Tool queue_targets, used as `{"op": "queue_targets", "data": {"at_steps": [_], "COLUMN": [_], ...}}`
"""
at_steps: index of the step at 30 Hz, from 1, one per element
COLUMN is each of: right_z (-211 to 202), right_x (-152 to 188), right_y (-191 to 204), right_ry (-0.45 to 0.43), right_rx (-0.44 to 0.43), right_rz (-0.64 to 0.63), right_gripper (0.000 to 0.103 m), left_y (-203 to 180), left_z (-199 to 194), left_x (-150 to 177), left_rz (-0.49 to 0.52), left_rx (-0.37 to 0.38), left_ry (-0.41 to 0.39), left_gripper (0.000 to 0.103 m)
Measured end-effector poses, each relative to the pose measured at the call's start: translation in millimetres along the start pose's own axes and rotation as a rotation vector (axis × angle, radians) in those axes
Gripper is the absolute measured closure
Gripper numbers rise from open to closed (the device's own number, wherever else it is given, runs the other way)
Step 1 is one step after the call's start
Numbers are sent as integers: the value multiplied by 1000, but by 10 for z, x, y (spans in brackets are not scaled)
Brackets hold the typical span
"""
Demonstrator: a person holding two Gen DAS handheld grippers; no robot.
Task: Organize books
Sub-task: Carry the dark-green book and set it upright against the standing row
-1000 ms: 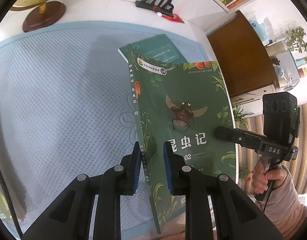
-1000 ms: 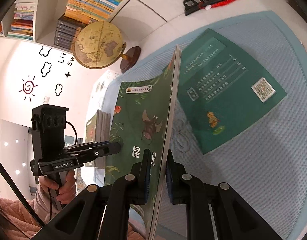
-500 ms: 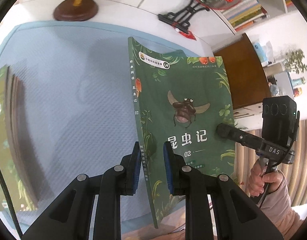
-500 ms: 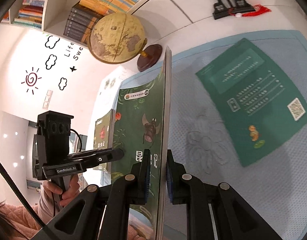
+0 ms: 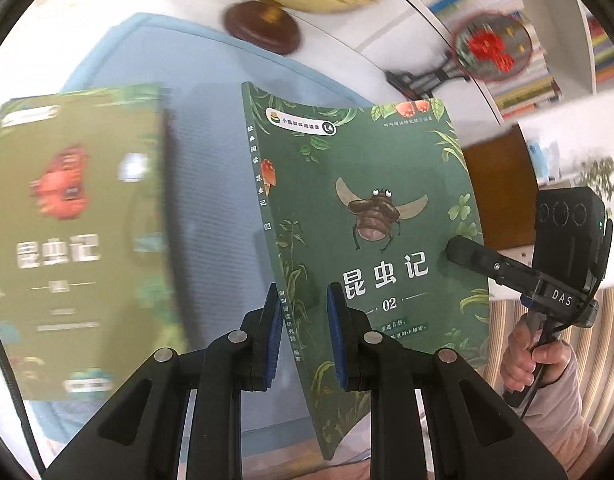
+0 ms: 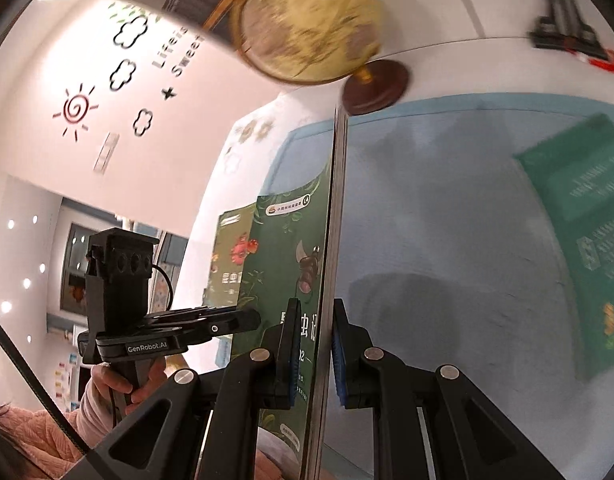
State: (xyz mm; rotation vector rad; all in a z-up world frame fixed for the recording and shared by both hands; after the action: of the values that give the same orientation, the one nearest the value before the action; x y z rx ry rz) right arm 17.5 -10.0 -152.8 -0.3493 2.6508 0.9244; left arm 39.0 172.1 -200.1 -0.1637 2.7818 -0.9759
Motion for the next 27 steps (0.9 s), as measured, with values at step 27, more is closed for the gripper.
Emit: {"op": "queue_targets", "data": {"at_steps": [27], "right_z": [1385], "right_x": [-112], "right_y": [941], "right_ry": [127], "right_rx": [-82], "right_rz": [-39], "right_gripper": [88], "left_y": [1434], "left_z": [-795], "left_x": [11], "left_rz": [-134], "left_rx": [-84], "left_ry": [-53], "left_gripper": [85]}}
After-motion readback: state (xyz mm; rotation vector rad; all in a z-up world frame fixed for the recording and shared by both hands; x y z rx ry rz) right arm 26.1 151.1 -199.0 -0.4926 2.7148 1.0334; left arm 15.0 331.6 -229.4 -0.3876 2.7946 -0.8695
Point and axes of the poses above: each gripper's, at about its wrist camera, not at the fingertips, and z roughly the way its jaws point, y to its left, x to its underside, the point moved 7 cm from there along z, roughly the way its jaws point, and after that the axes turned 4 degrees about x, right-handed, at the moved point
